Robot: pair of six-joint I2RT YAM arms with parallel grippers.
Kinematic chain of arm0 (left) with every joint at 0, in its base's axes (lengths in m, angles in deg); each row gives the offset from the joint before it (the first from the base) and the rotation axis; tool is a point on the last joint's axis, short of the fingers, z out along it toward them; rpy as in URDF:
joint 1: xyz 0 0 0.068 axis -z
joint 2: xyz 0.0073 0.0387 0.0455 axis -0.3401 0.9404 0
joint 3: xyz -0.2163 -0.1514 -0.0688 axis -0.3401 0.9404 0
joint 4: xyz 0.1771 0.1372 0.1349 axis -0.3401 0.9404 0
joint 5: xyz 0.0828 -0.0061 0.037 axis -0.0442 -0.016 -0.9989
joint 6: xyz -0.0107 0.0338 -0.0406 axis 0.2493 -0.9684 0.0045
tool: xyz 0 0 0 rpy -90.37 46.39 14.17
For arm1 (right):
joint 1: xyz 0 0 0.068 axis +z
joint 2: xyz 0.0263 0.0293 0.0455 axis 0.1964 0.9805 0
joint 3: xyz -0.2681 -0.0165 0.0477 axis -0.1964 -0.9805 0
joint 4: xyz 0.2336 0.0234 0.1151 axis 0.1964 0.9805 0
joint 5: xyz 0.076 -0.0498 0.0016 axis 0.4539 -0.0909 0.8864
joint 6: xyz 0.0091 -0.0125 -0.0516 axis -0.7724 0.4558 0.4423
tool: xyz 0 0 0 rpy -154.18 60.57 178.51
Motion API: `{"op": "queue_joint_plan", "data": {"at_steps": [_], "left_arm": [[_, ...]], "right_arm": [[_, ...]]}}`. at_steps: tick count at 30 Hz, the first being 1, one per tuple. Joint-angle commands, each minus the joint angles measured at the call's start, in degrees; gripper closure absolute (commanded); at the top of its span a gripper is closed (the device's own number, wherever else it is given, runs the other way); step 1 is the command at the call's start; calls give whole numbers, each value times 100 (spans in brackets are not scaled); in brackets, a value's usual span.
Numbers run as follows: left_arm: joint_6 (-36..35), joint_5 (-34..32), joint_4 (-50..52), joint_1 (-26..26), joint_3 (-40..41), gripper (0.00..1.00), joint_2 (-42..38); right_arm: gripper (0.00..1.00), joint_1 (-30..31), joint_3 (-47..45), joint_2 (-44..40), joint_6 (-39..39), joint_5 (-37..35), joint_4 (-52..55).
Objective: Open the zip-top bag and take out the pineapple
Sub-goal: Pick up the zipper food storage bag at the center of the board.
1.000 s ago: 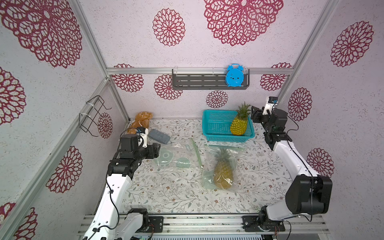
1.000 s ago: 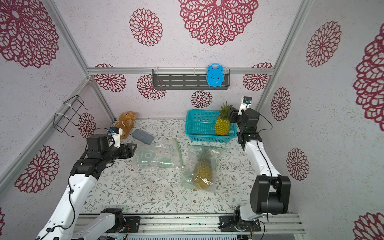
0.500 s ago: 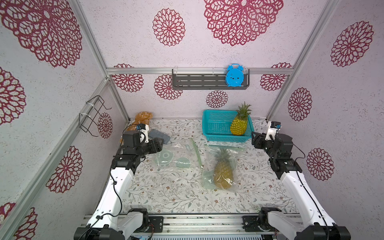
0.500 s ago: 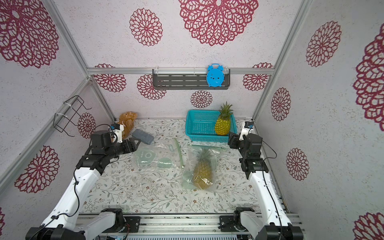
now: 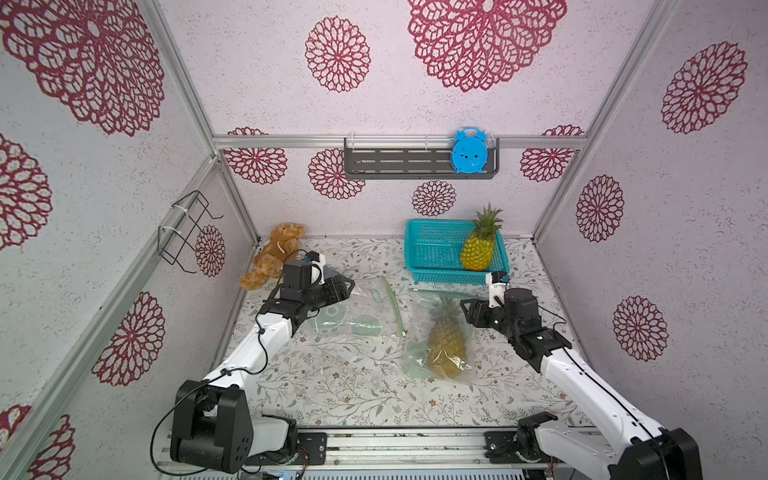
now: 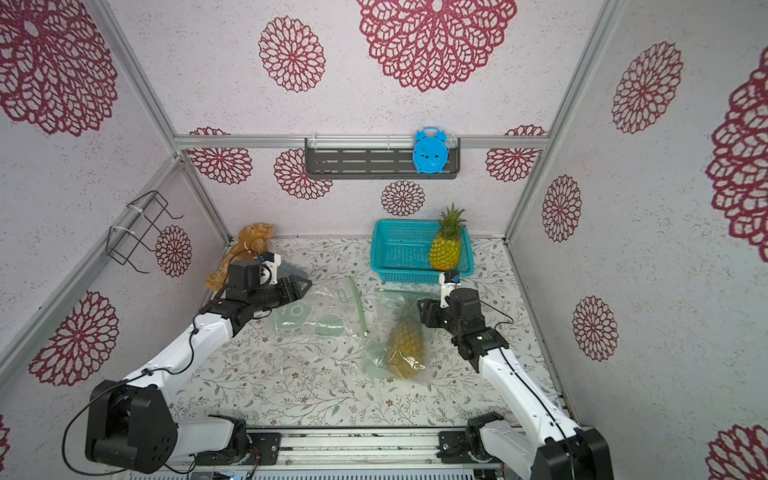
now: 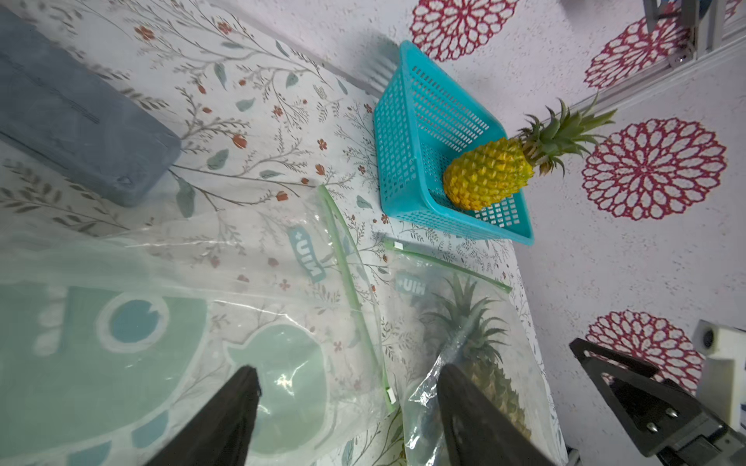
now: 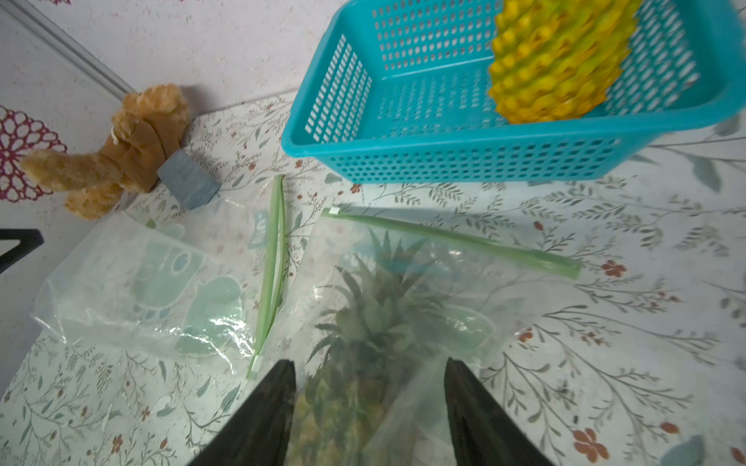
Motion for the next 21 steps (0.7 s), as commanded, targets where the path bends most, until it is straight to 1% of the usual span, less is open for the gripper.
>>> {"op": "queue_joint_plan", "data": {"at_steps": [1, 5, 8, 15, 21], "left_arm": [[188, 113, -559, 244, -98, 26, 352], [272, 158, -803, 489, -308, 26, 915], [312, 192, -914, 686, -562, 26, 1357], [466, 350, -1217, 1075, -1138, 27, 2398], [506, 463, -1301, 1450, -1692, 27, 3186]], "right_arm": [[38, 265, 199, 337, -182, -315, -246], [38, 393, 308, 711, -200, -491, -118], [40, 419, 200, 835, -197, -397, -128], [49, 413, -225, 703, -300, -643, -82], [53, 408, -467, 507, -357, -957, 83]]}}
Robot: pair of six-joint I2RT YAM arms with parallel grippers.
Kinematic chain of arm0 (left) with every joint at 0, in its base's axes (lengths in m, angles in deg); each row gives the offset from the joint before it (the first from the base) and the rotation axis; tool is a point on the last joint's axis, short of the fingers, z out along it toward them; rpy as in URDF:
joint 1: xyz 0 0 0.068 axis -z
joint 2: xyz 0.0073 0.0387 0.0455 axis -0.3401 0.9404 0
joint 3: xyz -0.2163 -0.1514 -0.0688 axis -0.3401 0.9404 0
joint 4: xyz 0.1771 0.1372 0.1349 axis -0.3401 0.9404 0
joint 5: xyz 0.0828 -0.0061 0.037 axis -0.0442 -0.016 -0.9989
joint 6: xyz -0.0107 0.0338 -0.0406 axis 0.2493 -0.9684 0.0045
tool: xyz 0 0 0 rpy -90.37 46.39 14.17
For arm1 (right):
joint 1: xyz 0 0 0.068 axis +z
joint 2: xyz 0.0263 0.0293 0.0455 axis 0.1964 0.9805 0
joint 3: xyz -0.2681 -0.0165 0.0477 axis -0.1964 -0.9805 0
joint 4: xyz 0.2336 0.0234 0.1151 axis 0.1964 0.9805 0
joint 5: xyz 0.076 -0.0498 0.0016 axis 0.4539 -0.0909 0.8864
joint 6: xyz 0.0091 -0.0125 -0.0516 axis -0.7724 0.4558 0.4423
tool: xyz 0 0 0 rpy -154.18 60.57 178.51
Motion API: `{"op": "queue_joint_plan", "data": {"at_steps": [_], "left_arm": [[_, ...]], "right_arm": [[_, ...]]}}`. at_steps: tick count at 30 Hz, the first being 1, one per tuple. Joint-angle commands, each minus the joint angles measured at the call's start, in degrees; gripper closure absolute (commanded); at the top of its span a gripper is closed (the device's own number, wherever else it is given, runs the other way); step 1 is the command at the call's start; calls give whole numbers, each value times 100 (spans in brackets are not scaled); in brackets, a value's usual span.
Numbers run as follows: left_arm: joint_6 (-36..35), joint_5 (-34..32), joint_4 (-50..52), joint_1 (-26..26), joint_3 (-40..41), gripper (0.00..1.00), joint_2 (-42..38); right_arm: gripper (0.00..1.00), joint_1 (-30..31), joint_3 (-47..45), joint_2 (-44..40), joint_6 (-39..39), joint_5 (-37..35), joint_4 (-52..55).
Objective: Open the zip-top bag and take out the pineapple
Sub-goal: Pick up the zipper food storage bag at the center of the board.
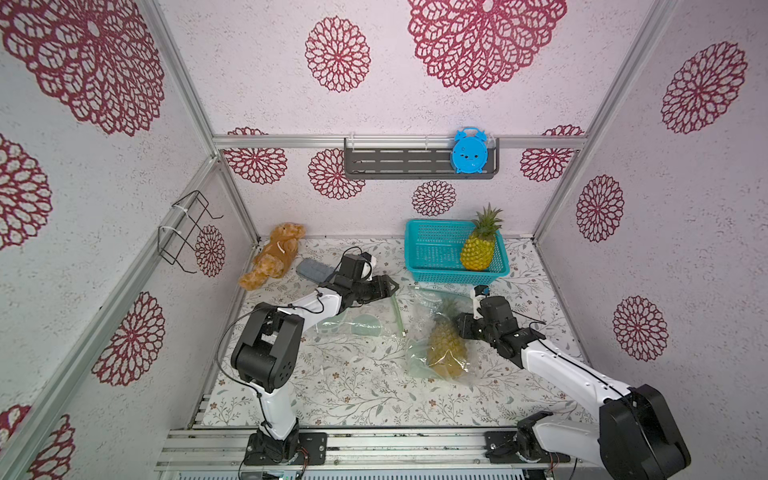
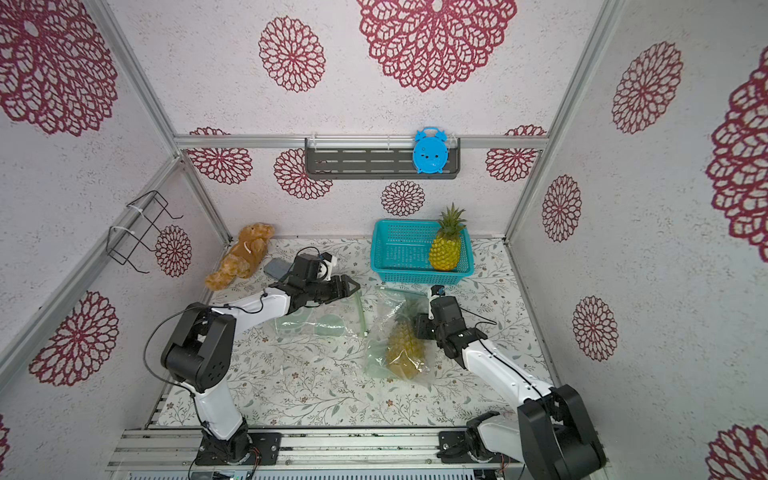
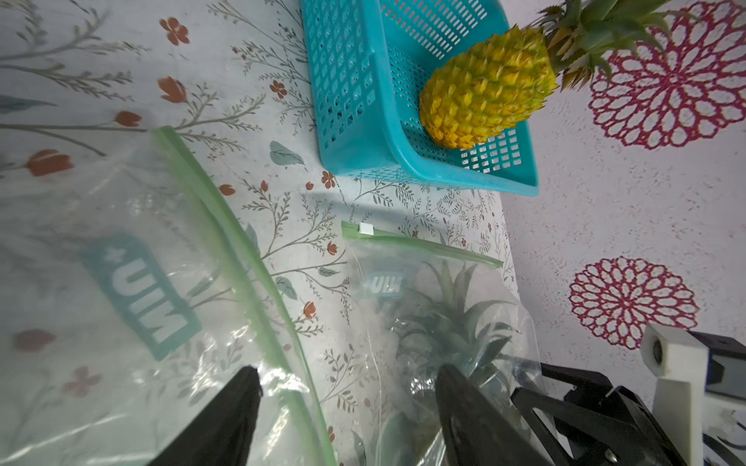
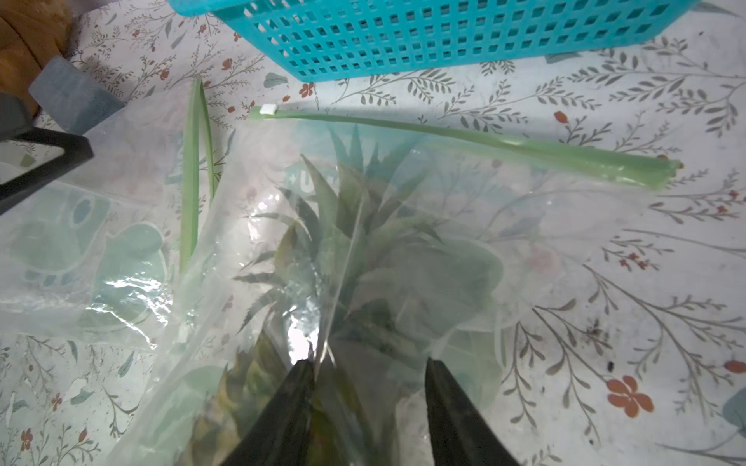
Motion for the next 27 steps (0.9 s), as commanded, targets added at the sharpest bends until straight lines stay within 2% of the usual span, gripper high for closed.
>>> {"op": "queue_joint_plan", "data": {"at_steps": [1, 5, 21, 24, 27], "left_arm": [[46, 150, -234, 209, -298, 27, 351], [195, 405, -449, 352, -558, 29, 898], [582, 863, -1053, 844, -1299, 32, 1912], [662, 906, -1063, 904, -1451, 42, 2092], [796, 994, -1203, 927, -1529, 64, 2218]], "right_arm": [[53, 13, -103, -230, -106, -312, 113], [53, 18, -143, -250, -102, -300, 111], [54, 13, -196, -214, -115, -98, -108], [54, 15, -196, -235, -119, -61, -162], [54, 14, -204, -272, -104, -11, -227]]}}
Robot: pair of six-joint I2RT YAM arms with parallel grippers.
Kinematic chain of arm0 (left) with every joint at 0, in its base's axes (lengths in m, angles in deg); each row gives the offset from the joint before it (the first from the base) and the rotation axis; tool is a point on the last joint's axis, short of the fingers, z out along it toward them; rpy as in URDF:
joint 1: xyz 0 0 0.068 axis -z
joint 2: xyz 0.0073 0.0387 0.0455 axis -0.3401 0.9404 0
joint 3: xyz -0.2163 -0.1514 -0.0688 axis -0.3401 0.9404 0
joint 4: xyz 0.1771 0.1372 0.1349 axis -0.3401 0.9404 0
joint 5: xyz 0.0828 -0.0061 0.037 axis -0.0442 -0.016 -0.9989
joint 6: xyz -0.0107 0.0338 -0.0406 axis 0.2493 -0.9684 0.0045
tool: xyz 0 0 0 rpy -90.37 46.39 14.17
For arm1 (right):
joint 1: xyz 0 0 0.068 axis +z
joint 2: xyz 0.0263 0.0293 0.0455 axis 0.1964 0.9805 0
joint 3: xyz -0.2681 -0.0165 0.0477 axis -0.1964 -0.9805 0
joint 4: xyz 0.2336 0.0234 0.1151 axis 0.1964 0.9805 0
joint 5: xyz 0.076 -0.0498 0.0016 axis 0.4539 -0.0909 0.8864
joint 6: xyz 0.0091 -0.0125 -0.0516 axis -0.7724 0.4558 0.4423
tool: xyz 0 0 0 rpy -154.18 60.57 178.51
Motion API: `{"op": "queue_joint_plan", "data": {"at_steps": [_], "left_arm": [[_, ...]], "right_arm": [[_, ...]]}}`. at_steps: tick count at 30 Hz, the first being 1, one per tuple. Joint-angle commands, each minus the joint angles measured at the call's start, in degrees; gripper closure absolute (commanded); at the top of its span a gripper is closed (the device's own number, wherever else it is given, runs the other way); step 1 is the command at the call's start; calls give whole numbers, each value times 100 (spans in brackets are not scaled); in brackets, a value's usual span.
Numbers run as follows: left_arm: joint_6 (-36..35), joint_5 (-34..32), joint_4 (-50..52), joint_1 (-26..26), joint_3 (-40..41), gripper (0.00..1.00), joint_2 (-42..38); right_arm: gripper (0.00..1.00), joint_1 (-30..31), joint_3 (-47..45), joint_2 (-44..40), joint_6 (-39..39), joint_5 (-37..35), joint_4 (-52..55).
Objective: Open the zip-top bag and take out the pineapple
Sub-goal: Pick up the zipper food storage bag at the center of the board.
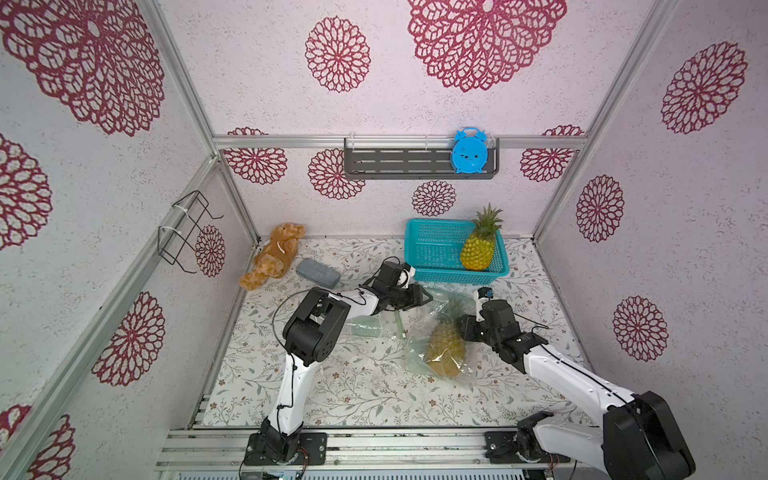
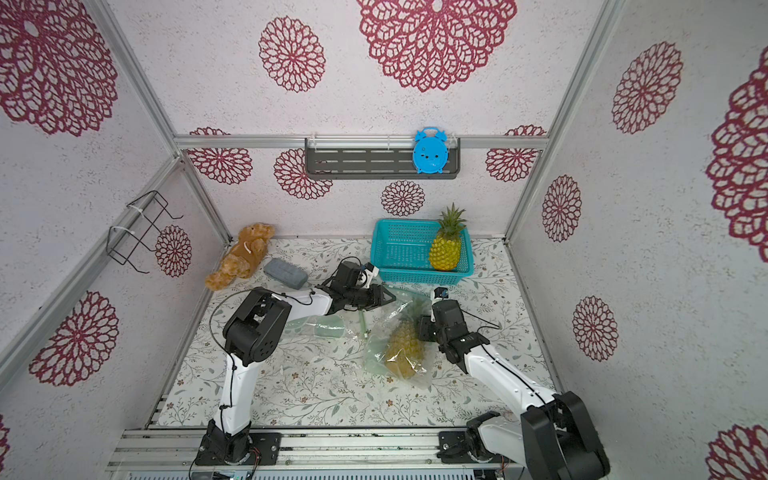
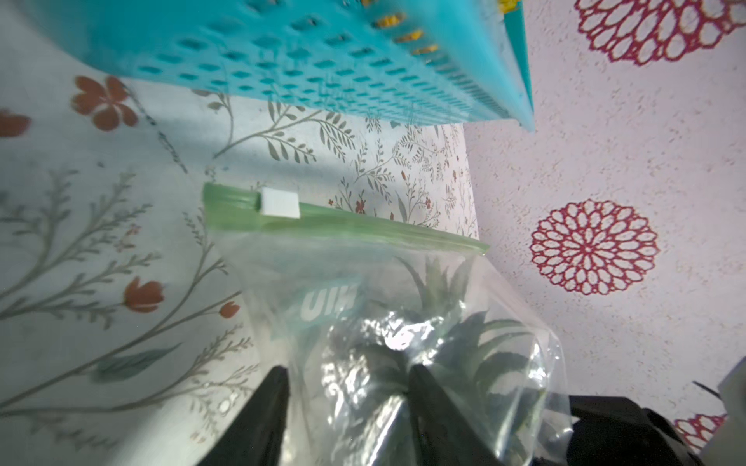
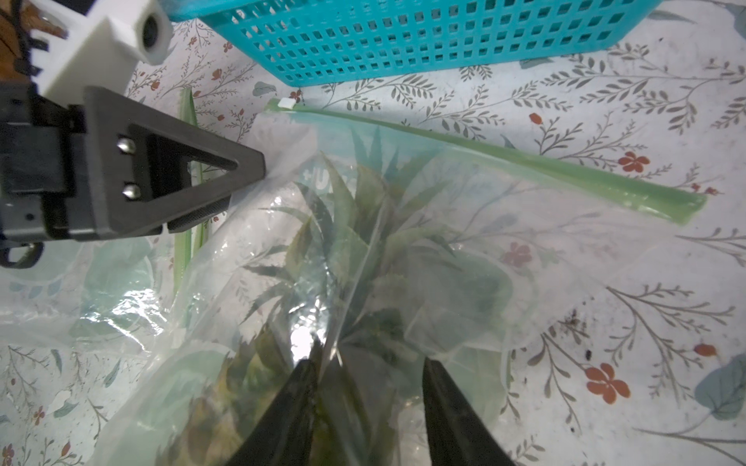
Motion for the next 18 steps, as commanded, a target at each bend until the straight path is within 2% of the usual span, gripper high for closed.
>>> {"op": "queue_joint_plan", "data": {"at_steps": [1, 3, 6, 10, 18], "left_arm": [[189, 148, -378, 32, -82, 76, 156], [224, 132, -495, 36, 26, 100, 58], [91, 65, -360, 33, 168, 100, -207], [-31, 32, -123, 32, 417, 100, -636], [-138, -139, 93, 40, 1107, 100, -1949]], "right_arm": [[54, 12, -23, -130, -60, 112, -94], [54, 17, -8, -205, -56, 115, -77], [53, 13, -5, -475, -44, 15, 1], [47, 15, 16, -985, 48, -207, 132], [41, -8, 274, -1684, 473, -681, 318]]}}
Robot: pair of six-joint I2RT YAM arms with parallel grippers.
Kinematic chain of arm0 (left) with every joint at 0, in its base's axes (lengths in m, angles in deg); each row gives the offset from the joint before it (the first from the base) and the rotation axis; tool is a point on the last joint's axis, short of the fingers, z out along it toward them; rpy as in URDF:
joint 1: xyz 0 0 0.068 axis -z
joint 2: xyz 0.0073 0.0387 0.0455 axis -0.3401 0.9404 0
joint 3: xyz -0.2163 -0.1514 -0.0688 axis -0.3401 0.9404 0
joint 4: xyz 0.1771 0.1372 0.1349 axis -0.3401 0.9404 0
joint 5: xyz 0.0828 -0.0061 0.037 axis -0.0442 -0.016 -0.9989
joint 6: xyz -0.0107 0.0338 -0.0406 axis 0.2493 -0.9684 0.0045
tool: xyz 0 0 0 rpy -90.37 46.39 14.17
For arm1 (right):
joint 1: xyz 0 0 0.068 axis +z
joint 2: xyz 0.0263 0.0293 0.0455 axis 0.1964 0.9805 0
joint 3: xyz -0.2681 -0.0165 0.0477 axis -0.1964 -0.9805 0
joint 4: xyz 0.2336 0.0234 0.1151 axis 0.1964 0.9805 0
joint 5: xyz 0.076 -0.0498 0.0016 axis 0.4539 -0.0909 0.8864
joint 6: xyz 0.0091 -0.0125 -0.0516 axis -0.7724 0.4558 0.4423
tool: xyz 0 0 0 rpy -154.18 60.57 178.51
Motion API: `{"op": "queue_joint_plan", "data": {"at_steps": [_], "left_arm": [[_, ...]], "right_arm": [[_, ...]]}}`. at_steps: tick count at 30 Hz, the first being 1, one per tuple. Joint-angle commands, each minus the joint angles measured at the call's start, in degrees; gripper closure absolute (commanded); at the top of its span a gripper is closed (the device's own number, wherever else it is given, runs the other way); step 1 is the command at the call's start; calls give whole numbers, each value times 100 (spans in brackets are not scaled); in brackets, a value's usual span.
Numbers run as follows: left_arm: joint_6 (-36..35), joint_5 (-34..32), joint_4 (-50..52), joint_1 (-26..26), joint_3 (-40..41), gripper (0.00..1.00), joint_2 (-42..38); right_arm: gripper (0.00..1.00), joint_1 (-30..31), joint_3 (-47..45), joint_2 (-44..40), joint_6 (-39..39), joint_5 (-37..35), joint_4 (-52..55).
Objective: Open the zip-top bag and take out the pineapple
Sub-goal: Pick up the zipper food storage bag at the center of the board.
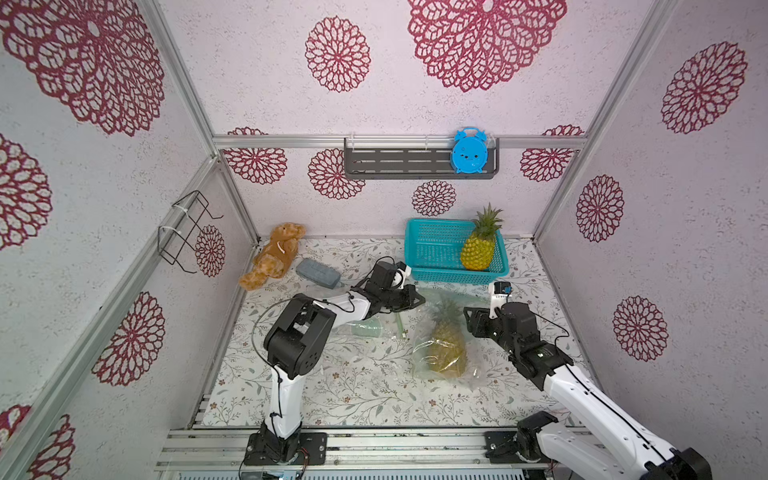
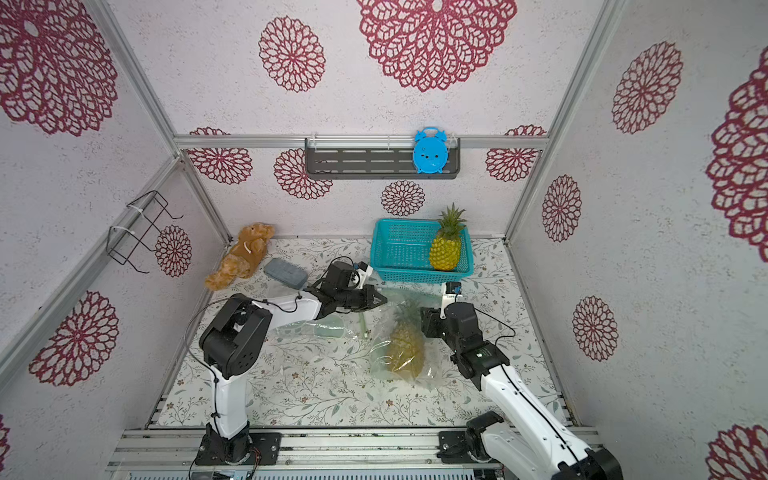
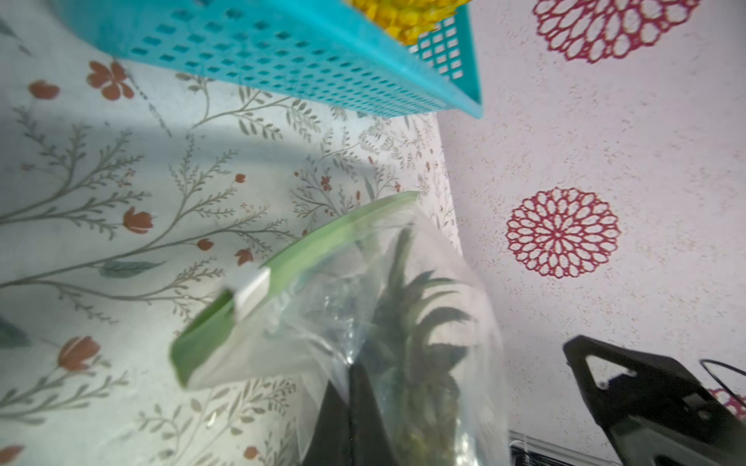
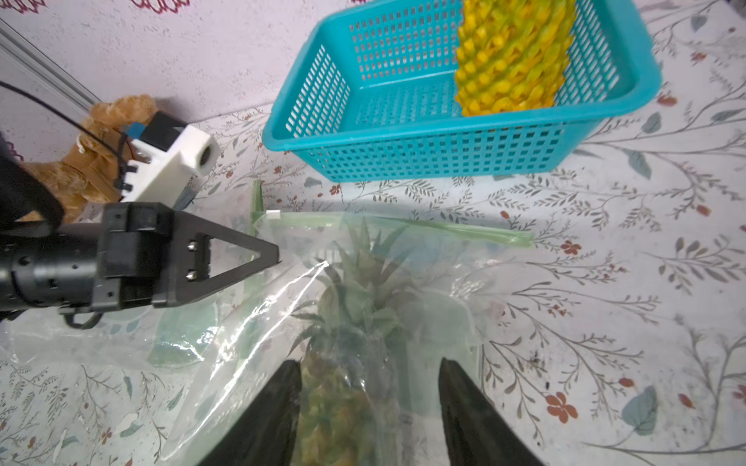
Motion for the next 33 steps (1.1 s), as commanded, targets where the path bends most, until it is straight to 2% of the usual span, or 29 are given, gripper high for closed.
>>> {"op": "queue_joint_plan", "data": {"at_steps": [1, 10, 14, 18, 24, 33], "left_arm": [[-139, -12, 26, 31, 124, 100, -664], [-542, 77, 873, 58, -372, 100, -1400], [-764, 99, 1210, 100, -718, 100, -1532], [-986, 124, 1567, 144, -1174, 100, -1438], [-1298, 230, 2191, 191, -2130, 100, -1021], [-1787, 388, 3124, 422, -3602, 100, -370]], "right_arm": [[41, -8, 367, -95, 385, -344, 176], [38, -164, 1296, 180, 962, -557, 238], [38, -321, 1437, 91, 1348, -382, -55], [38, -629, 1569, 50, 1795, 258, -239], [37, -1458, 1934, 400, 1903, 1490, -160], [36, -2288, 2394, 1043, 2283, 3005, -19]]}}
